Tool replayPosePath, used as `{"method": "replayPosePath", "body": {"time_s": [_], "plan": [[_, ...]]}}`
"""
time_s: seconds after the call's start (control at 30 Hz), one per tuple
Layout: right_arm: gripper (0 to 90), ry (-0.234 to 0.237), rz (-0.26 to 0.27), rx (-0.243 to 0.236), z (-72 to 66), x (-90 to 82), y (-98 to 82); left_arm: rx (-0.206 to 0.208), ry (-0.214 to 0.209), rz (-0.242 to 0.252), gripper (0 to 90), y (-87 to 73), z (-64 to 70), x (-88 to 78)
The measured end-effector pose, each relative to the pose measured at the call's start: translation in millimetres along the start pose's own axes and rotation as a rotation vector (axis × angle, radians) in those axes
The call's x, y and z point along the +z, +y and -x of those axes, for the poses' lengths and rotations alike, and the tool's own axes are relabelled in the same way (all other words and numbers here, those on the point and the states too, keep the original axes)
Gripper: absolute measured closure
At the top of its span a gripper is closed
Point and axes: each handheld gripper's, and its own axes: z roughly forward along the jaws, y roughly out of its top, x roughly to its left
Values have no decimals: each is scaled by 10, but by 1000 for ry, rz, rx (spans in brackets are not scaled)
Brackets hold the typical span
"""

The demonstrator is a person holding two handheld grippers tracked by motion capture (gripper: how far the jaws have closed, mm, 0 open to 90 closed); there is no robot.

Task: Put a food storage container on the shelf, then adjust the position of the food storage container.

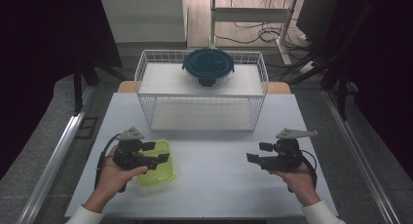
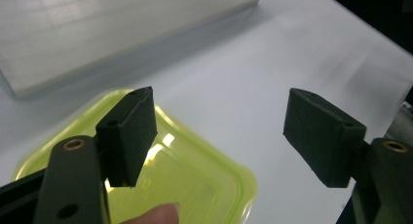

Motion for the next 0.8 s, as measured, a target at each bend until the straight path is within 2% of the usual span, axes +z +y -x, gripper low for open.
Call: {"method": "replayPosePath", "body": {"time_s": [0.2,0.27,0.37,0.57,0.8], "plan": [[262,-14,-45,-35,-11,57,-77,-5,37,-38,276,-153,-21,47],[245,-28,-39,-36,-11,62,-83,-2,50,-39,259,-170,-16,54],[235,-21,-40,-18,-10,52,-91,-4,38,-34,250,-167,-1,55],[223,-32,-47,-30,-26,66,-118,10,43,-43,231,-181,14,63],[222,-24,-48,-39,-37,70,-126,29,41,-40,245,-163,32,34]]}}
